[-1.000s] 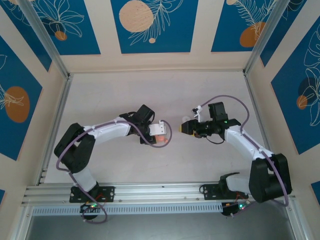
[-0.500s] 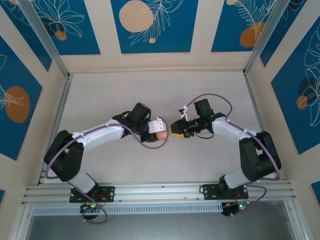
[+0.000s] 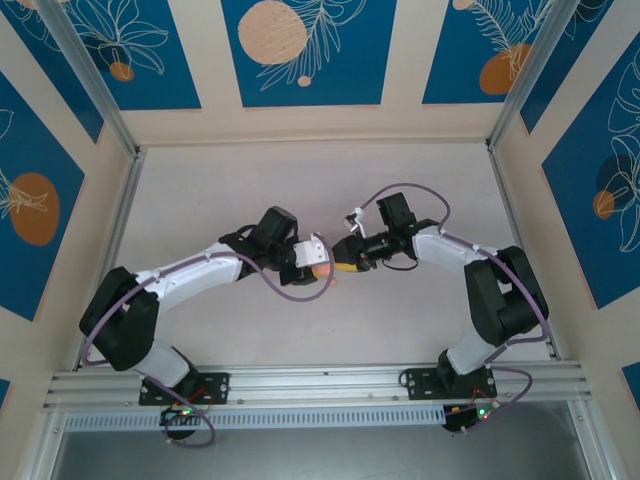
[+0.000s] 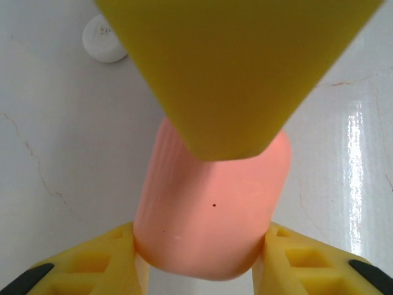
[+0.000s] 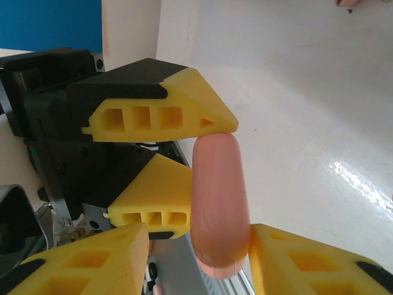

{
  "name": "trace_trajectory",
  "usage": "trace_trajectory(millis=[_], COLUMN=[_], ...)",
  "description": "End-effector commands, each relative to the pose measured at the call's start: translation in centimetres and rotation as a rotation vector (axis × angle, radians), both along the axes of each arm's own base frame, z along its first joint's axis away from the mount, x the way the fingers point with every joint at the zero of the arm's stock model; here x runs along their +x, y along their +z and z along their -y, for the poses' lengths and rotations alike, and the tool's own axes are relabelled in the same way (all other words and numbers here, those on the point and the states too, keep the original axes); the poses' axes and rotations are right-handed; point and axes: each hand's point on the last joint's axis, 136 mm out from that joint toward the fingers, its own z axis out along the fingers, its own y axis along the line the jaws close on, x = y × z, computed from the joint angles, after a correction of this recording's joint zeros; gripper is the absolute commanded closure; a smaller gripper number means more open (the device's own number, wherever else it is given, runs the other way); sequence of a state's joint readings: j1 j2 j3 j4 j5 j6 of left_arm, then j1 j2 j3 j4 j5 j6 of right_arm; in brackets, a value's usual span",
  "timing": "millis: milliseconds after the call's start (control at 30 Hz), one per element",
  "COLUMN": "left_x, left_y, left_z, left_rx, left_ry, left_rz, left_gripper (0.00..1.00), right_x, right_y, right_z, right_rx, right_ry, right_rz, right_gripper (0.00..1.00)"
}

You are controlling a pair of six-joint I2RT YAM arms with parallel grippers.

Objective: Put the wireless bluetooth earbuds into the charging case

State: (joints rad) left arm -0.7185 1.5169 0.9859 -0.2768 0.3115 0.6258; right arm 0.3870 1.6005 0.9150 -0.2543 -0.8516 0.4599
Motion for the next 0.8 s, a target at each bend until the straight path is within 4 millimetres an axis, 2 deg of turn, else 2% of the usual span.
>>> trace_trajectory(millis=[0,100,267,367,467,600,767], left_x=[-0.6,-0.6,-0.6,-0.6,-0.6,0.0,0.2], left_y=[1.6,2.1,2.8,2.9,3.5,5.5,8.7], left_z=[0.5,0.5,0.4,0.3,0.3,0.2,-0.3], left_rx=[-0.054,-0.062,-0.075,-0.073,-0.090,-0.190,-0.366], left_ry=[-0.018,-0.017,-0.017,-0.009,0.004,0.060,0.079], left_rz=[0.006,0.019,0.033,0.038,0.041,0.022,-0.043], left_gripper=[0.60,0.60,0.60,0.58,0.47,0.20,0.19], right_x=[-0.3,-0.3,-0.3,-0.4,-0.6,-0.6,-0.9], right_y=[1.1,1.4,1.8,2.3,2.8,3.7,6.1], right_z=[-0.5,-0.6,-0.6,-0.5,-0.3,0.5,1.5], right_rx=[0.051,0.060,0.069,0.070,0.064,0.041,0.042], right_ry=[0.044,0.050,0.054,0.055,0.050,0.028,0.024], right_rz=[-0.006,-0.006,0.009,0.034,0.086,0.202,0.418], right_gripper=[0.55,0.60,0.75,0.79,0.81,0.82,0.83])
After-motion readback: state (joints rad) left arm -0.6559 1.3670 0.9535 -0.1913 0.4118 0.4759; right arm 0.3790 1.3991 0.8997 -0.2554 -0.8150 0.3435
